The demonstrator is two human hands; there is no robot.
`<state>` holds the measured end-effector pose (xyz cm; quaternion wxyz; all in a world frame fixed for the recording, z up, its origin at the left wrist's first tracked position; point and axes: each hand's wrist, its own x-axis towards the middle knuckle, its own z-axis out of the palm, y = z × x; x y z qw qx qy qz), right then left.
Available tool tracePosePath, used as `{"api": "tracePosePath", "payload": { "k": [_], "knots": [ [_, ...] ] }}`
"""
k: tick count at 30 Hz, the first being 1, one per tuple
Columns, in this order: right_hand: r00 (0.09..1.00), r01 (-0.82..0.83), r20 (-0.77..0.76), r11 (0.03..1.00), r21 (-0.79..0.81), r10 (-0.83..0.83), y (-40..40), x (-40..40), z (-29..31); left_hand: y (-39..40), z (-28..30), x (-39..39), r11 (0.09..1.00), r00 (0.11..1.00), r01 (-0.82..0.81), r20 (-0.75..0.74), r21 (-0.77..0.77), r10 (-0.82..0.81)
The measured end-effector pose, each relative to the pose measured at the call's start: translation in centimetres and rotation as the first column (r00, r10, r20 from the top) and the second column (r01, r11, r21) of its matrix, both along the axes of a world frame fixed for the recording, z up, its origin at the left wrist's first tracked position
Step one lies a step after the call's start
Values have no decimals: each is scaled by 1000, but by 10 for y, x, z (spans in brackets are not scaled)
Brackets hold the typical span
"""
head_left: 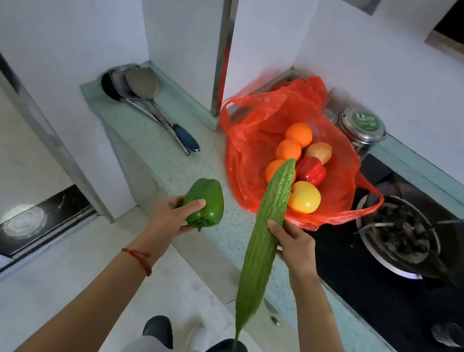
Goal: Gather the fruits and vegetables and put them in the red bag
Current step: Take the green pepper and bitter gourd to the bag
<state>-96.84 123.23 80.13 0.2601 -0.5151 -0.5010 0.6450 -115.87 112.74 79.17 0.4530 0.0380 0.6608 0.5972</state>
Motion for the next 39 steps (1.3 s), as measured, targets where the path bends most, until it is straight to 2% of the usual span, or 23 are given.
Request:
{"api": "tracePosePath", "payload": {
  "k": [10,17,23,31,39],
  "knots": [
    [1000,14,-13,1000,-17,-14,68,-47,-3,60,-3,-39,996,997,72,-29,-42,-74],
    [982,57,170,989,135,-80,116,-107,-6,118,-8,-101,981,982,188,-3,-39,-188],
    [918,78,359,963,257,-170,148,-148,-9,157,-7,-142,952,953,303,1,-52,-303],
    [877,114,423,955,275,-227,177,-182,-18,181,-7,-168,930,930,363,79,-54,-359],
    [806,32,569,971,239,-166,198,-203,-36,184,-15,-185,939,941,335,77,-73,-330]
  ]
}}
